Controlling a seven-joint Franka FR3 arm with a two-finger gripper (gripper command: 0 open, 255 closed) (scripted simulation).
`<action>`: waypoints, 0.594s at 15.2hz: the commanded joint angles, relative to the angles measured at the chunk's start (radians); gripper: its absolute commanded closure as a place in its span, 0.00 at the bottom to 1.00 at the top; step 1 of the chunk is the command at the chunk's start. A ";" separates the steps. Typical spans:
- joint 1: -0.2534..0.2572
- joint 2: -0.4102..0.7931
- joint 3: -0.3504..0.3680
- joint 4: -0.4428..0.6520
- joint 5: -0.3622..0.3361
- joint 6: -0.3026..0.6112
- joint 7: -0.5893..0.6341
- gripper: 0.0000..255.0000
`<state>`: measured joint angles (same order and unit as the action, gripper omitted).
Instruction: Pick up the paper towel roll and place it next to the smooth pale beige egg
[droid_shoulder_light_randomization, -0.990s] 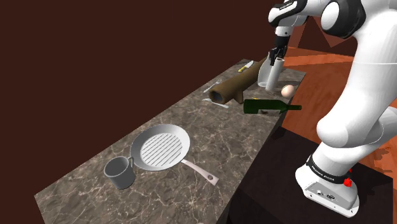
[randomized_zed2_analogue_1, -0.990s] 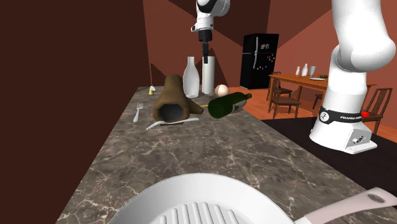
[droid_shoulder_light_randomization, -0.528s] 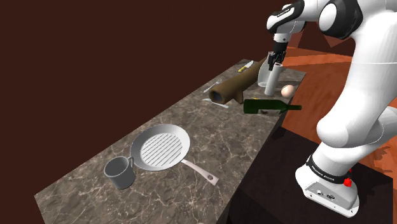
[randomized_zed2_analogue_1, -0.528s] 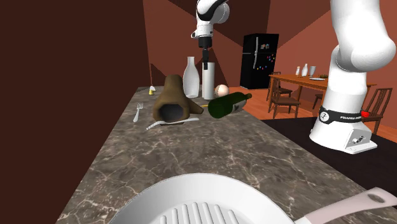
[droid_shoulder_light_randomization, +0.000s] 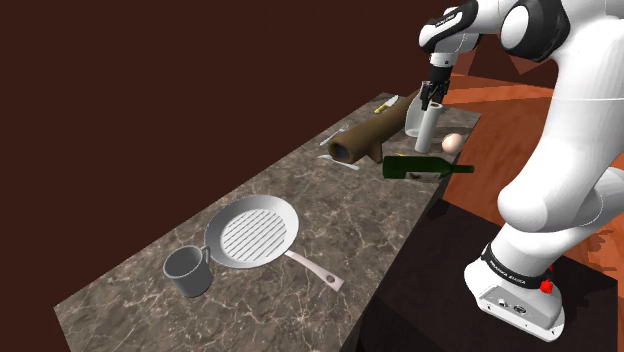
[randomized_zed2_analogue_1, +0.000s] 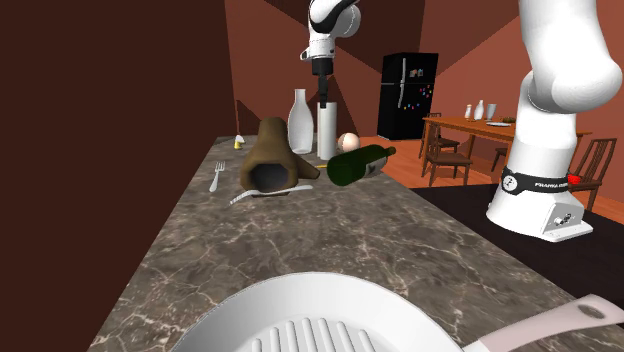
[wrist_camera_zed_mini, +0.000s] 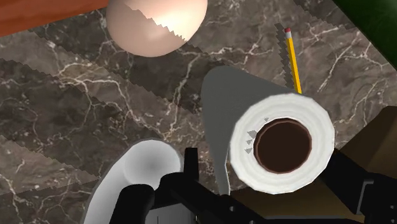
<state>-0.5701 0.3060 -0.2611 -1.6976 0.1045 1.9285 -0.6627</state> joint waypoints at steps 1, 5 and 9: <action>0.000 0.000 0.000 0.000 0.000 0.000 0.000 0.00; -0.001 -0.006 -0.001 0.026 -0.002 -0.031 0.002 0.00; -0.004 -0.015 -0.004 0.107 -0.007 -0.122 0.006 0.00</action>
<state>-0.5731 0.2927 -0.2644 -1.6072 0.0985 1.8264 -0.6578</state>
